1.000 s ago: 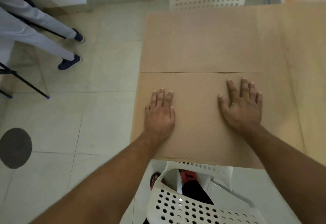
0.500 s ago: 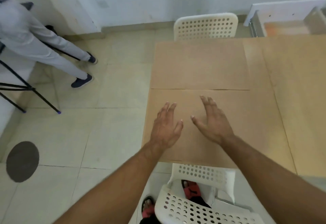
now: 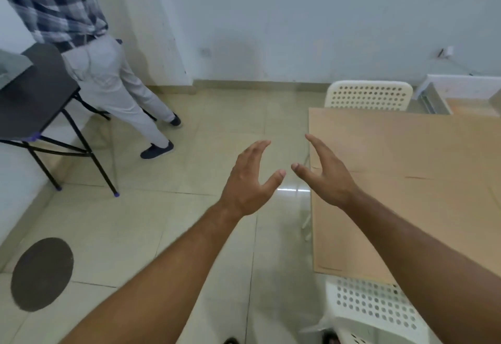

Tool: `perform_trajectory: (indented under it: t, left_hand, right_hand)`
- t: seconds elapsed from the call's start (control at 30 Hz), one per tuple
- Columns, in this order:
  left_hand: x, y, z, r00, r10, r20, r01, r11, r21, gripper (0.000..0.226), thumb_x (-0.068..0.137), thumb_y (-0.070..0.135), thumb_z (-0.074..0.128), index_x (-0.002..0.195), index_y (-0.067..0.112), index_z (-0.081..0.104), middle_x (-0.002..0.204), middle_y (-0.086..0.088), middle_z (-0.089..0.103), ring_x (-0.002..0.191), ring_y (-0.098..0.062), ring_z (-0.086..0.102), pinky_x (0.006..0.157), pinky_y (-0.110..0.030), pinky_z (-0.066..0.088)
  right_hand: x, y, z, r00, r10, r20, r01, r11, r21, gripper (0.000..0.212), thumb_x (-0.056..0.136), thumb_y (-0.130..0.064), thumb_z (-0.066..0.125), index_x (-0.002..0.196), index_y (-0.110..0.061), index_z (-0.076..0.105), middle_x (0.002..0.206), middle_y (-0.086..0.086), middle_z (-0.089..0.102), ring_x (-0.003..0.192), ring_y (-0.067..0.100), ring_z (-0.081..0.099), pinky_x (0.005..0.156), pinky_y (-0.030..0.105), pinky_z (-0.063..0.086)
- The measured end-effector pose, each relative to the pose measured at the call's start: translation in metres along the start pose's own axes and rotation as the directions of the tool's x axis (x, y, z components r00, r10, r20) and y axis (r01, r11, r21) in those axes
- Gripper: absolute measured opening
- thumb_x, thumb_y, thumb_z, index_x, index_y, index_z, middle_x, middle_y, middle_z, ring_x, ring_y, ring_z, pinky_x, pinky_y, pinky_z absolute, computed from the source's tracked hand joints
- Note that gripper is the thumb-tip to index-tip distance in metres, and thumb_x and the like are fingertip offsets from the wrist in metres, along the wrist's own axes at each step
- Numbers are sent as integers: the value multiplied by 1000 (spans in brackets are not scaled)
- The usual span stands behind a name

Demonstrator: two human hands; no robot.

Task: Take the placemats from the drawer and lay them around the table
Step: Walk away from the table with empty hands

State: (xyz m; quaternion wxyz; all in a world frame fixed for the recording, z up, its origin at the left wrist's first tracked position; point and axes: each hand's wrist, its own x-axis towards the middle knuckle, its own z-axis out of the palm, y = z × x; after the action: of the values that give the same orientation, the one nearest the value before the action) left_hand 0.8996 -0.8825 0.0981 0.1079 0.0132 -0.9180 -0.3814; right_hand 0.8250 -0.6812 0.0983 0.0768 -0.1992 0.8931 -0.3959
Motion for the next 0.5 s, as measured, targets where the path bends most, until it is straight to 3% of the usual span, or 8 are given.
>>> perform_trajectory:
  t: [0.2,0.5]
  left_hand:
    - [45,-34,-89,997,52,-64,-53,999,-10,67,92,53,53,150,30,30,155,10,32,142,-7,25,114,-33,27]
    - [192,-70,-113,991,130,-27,-131,991,-27,65,91,47,58,148,30,33,149,11,40,139,-8,32,111,-31,30]
  right_hand:
    - [49,-73,29,996,-56,-73,57,998,12,79,89,-63,57,155,-40,21,164,-11,24,150,8,19,118,34,21]
    - [184,-78,19,984,-18,-179,24,999,30,77,90,-61,58,154,-42,21,163,-9,25,150,9,20,115,29,19]
